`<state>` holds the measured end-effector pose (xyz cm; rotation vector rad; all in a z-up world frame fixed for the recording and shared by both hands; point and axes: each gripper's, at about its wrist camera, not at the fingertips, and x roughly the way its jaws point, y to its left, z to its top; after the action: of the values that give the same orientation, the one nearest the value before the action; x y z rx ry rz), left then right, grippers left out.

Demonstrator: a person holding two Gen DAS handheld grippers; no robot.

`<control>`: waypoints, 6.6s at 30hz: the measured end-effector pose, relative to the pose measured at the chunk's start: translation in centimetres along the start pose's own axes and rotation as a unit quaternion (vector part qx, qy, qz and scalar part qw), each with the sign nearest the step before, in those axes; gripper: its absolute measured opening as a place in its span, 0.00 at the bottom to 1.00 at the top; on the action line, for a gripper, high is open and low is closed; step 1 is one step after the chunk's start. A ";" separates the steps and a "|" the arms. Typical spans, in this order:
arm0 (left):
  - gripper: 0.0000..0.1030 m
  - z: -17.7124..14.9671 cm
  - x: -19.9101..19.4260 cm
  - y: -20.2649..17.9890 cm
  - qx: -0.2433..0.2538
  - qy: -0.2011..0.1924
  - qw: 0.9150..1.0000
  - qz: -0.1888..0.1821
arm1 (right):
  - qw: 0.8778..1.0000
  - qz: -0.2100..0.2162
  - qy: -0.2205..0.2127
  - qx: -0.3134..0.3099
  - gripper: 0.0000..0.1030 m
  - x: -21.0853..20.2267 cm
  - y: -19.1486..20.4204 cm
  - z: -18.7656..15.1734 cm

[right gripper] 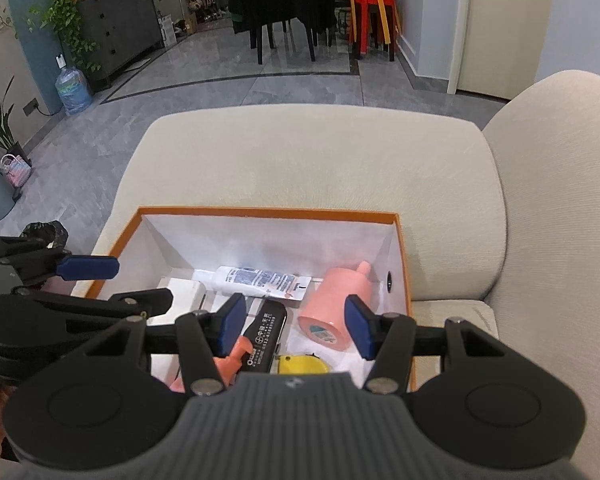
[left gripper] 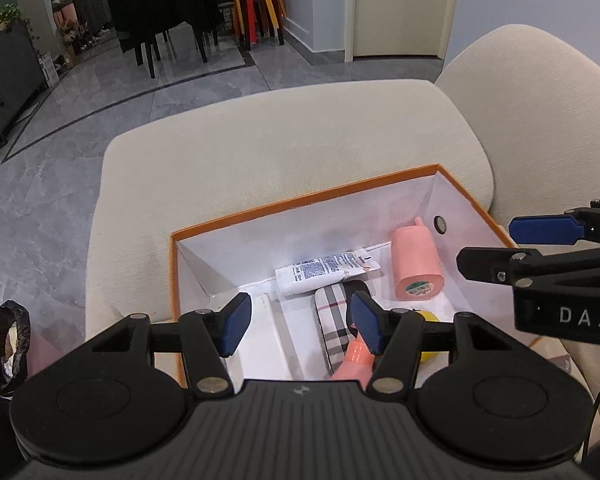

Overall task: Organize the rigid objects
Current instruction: 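Lower the white tube and pink roll into the orange box and release both, then withdraw both tools from the orange box toward the remaining items, then grasp the navy spray can with the left tool while the right tool grasps the PHOTO CARD box, then lift the navy spray can and PHOTO CARD box over the orange box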

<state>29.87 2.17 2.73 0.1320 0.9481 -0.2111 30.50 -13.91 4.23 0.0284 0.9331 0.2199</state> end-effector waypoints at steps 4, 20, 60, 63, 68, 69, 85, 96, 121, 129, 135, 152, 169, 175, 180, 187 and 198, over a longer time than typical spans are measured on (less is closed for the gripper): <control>0.66 -0.7 -2.0 0.0 0.005 -0.011 1.000 0.006 | 1.000 0.000 -0.012 -0.002 0.54 -2.0 -0.2 -0.5; 0.67 -5.1 -7.3 0.6 -0.005 -0.045 0.999 0.006 | 0.999 -0.004 -0.040 0.014 0.54 -8.9 -2.9 -5.4; 0.74 -18.0 2.0 -4.5 0.216 -0.027 0.976 0.000 | 0.997 -0.066 0.037 -0.012 0.55 -3.4 -8.7 -15.2; 0.72 -18.3 2.8 -5.2 0.248 -0.024 0.968 0.004 | 0.996 -0.065 0.048 -0.027 0.55 -2.5 -8.9 -15.2; 0.71 -18.2 4.2 -5.5 0.269 -0.015 0.963 -0.001 | 0.993 -0.067 0.066 -0.070 0.55 -0.8 -8.9 -15.2; 0.71 -18.1 4.4 -5.5 0.269 -0.015 0.963 -0.002 | 0.992 -0.064 0.072 -0.082 0.55 -0.4 -8.9 -15.3; 0.61 -18.4 5.2 -5.7 0.271 -0.015 0.962 0.013 | 0.966 -0.026 0.145 -0.214 0.44 5.3 -7.8 -15.6; 0.40 -20.0 1.7 -3.6 0.138 0.007 0.990 -0.035 | 0.980 -0.004 0.159 -0.118 0.29 4.2 -8.7 -16.4; 0.39 -20.6 2.4 -3.7 0.104 -0.006 0.993 -0.046 | 0.987 0.008 0.144 -0.064 0.22 4.5 -7.9 -17.8; 0.37 -20.6 0.3 -3.6 0.091 -0.026 0.994 -0.051 | 0.990 0.004 0.126 -0.065 0.22 3.2 -7.9 -17.7; 0.36 -20.0 -1.5 -3.0 0.081 -0.044 0.995 -0.049 | 0.991 -0.002 0.111 -0.069 0.21 0.6 -7.3 -17.3; 0.36 -18.8 -5.8 -2.0 0.079 -0.092 0.992 -0.041 | 0.994 -0.008 0.065 -0.092 0.21 -5.9 -5.6 -15.3; 0.36 -10.0 -11.8 -0.6 0.070 -0.180 0.980 -0.042 | 0.994 0.009 -0.009 -0.108 0.21 -10.4 -2.8 -9.4; 0.36 -7.0 -11.0 0.3 0.058 -0.184 0.980 -0.046 | 0.994 0.014 -0.028 -0.108 0.21 -10.1 -1.5 -6.9; 0.36 -5.4 -9.3 0.9 0.059 -0.158 0.985 -0.042 | 0.995 0.014 -0.032 -0.098 0.21 -8.5 -1.0 -5.3; 0.36 -4.4 -6.1 1.9 0.055 -0.122 0.990 -0.042 | 0.996 0.016 -0.020 -0.091 0.21 -5.0 -0.7 -4.0; 0.35 -3.2 -1.9 2.6 0.043 -0.065 0.996 -0.045 | 0.997 0.023 -0.002 -0.077 0.21 0.3 -0.3 -2.9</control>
<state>26.88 5.55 2.44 0.1535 0.8161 -0.3412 28.43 -14.39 2.25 -0.0924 0.9094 0.3330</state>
